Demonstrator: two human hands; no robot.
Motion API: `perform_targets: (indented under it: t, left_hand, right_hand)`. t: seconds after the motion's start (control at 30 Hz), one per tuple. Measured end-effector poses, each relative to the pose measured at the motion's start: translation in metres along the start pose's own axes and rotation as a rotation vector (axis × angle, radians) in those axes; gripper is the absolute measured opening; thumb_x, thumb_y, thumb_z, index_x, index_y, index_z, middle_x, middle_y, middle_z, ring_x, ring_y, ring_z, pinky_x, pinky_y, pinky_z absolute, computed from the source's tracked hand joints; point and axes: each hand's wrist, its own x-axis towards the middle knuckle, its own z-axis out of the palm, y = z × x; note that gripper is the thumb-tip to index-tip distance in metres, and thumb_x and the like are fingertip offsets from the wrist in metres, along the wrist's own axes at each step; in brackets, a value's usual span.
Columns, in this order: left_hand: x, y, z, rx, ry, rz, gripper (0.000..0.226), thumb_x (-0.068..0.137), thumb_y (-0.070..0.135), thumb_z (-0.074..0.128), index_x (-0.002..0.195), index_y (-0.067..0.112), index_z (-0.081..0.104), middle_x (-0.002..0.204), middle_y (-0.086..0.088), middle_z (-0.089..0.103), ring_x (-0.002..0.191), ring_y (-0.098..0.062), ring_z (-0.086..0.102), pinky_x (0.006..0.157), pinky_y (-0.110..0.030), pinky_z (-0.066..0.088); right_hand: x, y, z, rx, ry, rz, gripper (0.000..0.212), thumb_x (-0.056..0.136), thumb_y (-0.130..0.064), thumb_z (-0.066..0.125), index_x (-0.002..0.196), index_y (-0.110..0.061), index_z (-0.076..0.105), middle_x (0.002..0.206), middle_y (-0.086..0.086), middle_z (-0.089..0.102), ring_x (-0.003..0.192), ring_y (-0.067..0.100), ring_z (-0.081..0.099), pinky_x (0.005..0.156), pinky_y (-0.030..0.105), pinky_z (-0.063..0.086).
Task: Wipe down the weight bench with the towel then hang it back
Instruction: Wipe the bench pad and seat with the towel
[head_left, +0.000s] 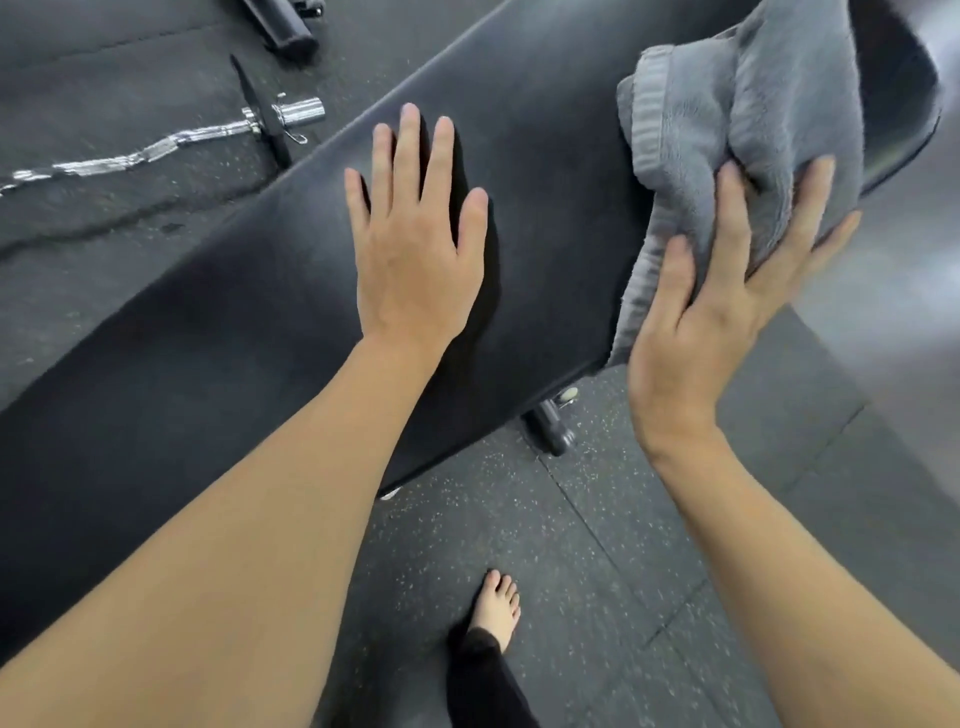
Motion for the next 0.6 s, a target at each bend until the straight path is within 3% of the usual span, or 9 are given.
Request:
perform_targets:
  t: [0.1,0.27,0.37,0.5,0.6]
  left_hand:
    - [-0.001,0.002,-0.002,0.001,-0.005,0.003,0.063,0.104,0.043,0.023,0.161,0.017,0.026,0.171,-0.008,0.019,0.159,-0.029,0.013,0.128,-0.051,0.009]
    - [0.000,0.001,-0.003,-0.040,-0.018,0.020,0.061,0.106,0.038,0.025,0.162,0.016,0.024,0.172,-0.009,0.016,0.159,-0.029,0.010,0.128,-0.050,0.006]
    - [-0.007,-0.006,-0.003,-0.102,-0.010,0.054,0.058,0.107,0.032,0.033,0.161,0.014,0.025,0.171,-0.009,0.018,0.159,-0.028,0.011,0.129,-0.047,0.004]
    - [-0.031,-0.018,-0.008,-0.171,-0.019,0.099,0.054,0.109,0.031,0.032,0.160,0.013,0.030,0.170,-0.008,0.022,0.159,-0.025,0.014,0.129,-0.040,0.003]
    - [-0.046,-0.028,-0.011,-0.175,-0.021,0.113,0.051,0.110,0.027,0.032,0.159,0.013,0.033,0.169,-0.007,0.025,0.159,-0.024,0.016,0.130,-0.043,0.008]
  right_hand:
    - [-0.032,-0.018,0.004,0.109,-0.042,0.041,0.038,0.106,-0.014,0.051,0.142,-0.006,0.055,0.156,0.041,0.023,0.145,0.066,0.004,0.127,0.047,0.000]
    - [-0.097,-0.040,0.002,0.144,-0.252,-0.068,0.044,0.108,-0.027,0.045,0.149,-0.011,0.041,0.160,0.031,0.013,0.146,0.062,-0.009,0.123,0.065,0.000]
    - [-0.116,-0.037,-0.001,0.048,-0.321,-0.224,0.047,0.106,-0.038,0.040,0.148,-0.017,0.038,0.161,0.025,0.022,0.147,0.057,0.005,0.121,0.069,0.008]
    - [-0.086,-0.012,-0.007,-0.162,-0.257,-0.508,0.054,0.100,-0.048,0.044,0.146,-0.022,0.051,0.156,0.014,0.041,0.146,0.039,0.028,0.124,0.053,0.004]
    - [-0.065,-0.001,-0.004,-0.156,-0.186,-0.562,0.048,0.104,-0.045,0.037,0.136,-0.020,0.063,0.151,0.012,0.053,0.146,0.037,0.035,0.124,0.052,0.006]
